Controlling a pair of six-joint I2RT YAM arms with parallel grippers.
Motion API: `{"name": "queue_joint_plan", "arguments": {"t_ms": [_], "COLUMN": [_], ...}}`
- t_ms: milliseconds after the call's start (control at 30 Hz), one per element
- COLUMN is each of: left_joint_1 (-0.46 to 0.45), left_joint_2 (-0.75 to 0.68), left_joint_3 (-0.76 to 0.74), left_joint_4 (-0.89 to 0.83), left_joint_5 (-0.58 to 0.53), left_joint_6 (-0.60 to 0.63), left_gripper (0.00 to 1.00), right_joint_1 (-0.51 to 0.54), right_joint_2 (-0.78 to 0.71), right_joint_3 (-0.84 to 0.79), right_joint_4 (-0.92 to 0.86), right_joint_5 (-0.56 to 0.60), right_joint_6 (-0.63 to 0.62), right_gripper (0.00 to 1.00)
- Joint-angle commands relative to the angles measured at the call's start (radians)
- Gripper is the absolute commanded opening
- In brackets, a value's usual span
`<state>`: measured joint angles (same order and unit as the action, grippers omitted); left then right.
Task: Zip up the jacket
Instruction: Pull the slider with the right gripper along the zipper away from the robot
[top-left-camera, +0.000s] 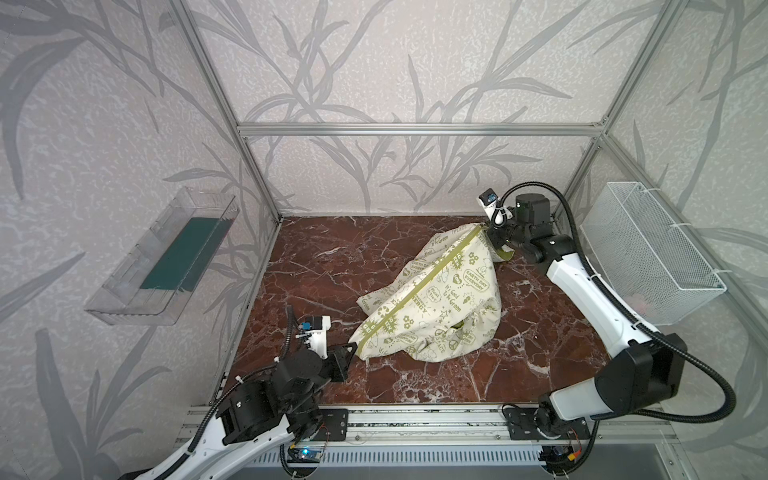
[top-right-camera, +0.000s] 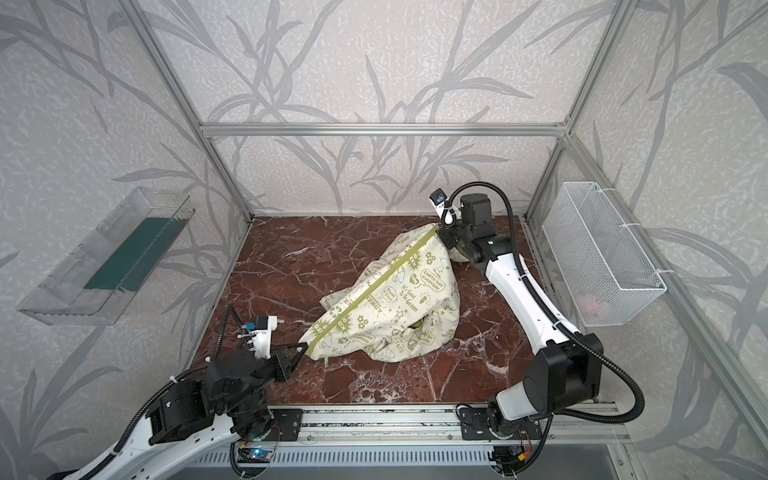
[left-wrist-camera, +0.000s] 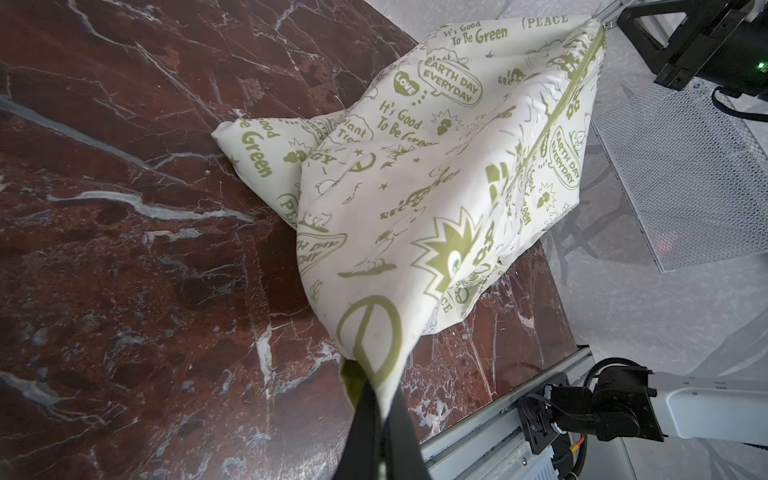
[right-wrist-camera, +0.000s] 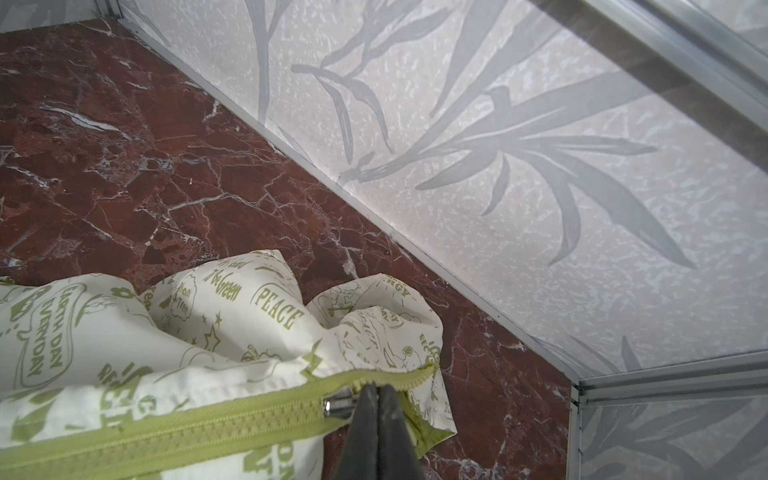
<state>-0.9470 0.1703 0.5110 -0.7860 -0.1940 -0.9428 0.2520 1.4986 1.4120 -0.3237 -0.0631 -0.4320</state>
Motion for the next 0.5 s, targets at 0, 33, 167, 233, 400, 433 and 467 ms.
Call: {"name": "queue_joint_plan", "arguments": {"t_ms": [0,33,167,233,400,433,467], "left_joint_1": [0.005,0.005,0.005,0.005,0.005,0.005,0.005], "left_joint_2": [-0.026,-0.032,-0.045,-0.045,-0.037,-0.035,-0.035], "left_joint_3": [0.022,0.021,0.021,0.021,0.016,0.016,0.016], "left_joint_4": [-0.104,-0.109,-0.12,-0.116,-0.106,-0.104,-0.103], "left_joint_5": [-0.051,-0.051,-0.057,-0.053,-0.045,-0.045,-0.044], "left_joint_6": [0.0,-0.002,-0.006,-0.006,-0.005,-0.005,-0.006], "left_gripper": [0.0,0.0,0.0,0.0,0.0,0.0,0.0], "right_joint_1": [-0.041,-0.049,-0.077,-0.085,-0.092,-0.096,-0.1], "right_joint_2": [0.016,0.023,0.048,0.06,0.084,0.088,0.092], "right_joint_3": [0.066,0.076,0.111,0.127,0.148,0.152,0.156], "right_joint_4": [0.038,0.033,0.017,0.009,0.007,0.008,0.008], "right_joint_5": [0.053,0.054,0.046,0.043,0.064,0.068,0.072], "right_joint_6": [-0.009,-0.015,-0.023,-0.025,-0.03,-0.031,-0.031], "right_gripper": [0.0,0.0,0.0,0.0,0.0,0.0,0.0]}}
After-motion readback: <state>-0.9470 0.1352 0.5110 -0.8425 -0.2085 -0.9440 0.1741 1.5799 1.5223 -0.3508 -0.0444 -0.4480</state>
